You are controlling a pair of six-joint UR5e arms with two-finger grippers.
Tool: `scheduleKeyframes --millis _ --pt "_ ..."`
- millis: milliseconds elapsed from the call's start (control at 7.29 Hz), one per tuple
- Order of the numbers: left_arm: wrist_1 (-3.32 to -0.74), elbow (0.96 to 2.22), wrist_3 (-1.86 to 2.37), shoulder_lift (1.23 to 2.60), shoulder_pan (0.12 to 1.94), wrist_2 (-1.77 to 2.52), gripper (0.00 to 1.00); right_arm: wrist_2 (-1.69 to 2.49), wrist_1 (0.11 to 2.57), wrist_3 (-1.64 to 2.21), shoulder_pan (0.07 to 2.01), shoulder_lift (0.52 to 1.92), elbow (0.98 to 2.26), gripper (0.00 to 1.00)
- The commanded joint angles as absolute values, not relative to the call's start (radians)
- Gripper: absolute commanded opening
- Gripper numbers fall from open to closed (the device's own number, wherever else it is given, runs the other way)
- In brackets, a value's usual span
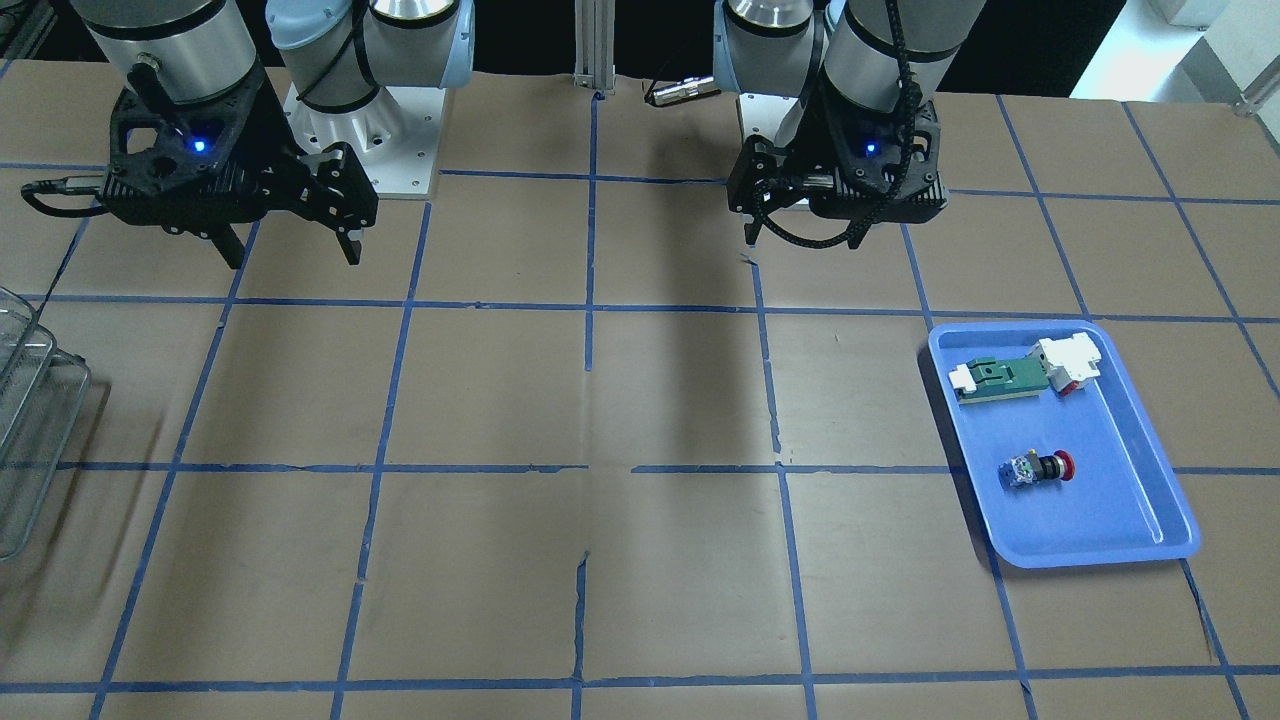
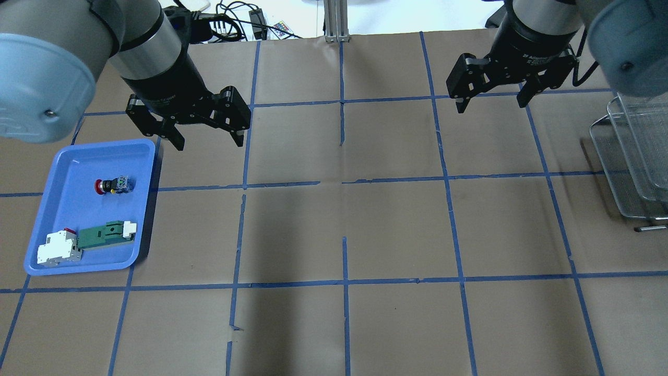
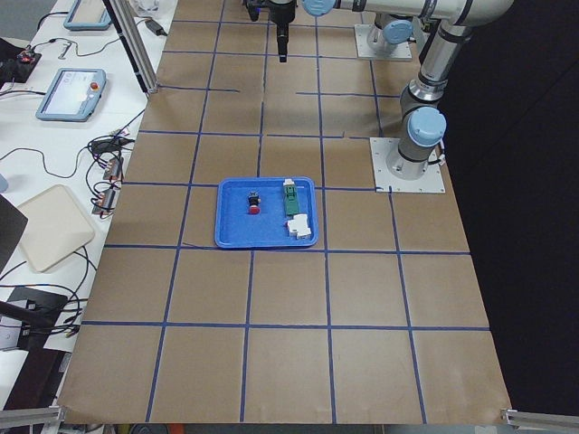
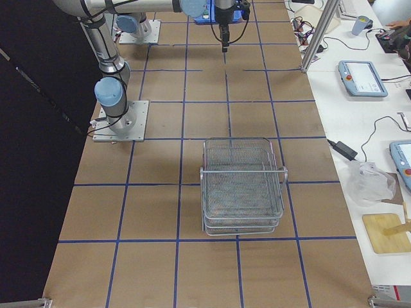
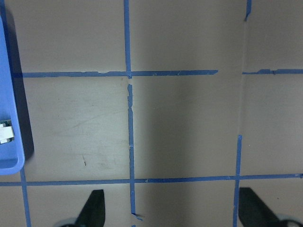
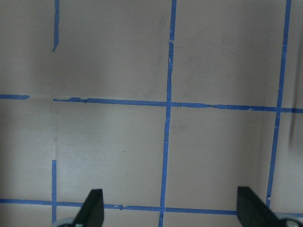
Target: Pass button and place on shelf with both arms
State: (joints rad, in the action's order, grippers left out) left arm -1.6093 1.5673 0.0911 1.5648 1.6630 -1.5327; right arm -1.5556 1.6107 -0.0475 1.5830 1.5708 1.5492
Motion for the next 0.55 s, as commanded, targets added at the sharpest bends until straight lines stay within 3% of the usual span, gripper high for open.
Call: scheduleKeyframes --millis 0,411 --pt "-1.595 1.577 0.110 1.557 1.664 -1.534 1.00 -1.552 1.611 -0.046 1.583 1.571 1.549 1.00" --pt "-1.569 1.583 -0.020 1.554 1.658 -1.542 1.00 -1.552 1.611 -0.046 1.583 1.571 1.549 1.00"
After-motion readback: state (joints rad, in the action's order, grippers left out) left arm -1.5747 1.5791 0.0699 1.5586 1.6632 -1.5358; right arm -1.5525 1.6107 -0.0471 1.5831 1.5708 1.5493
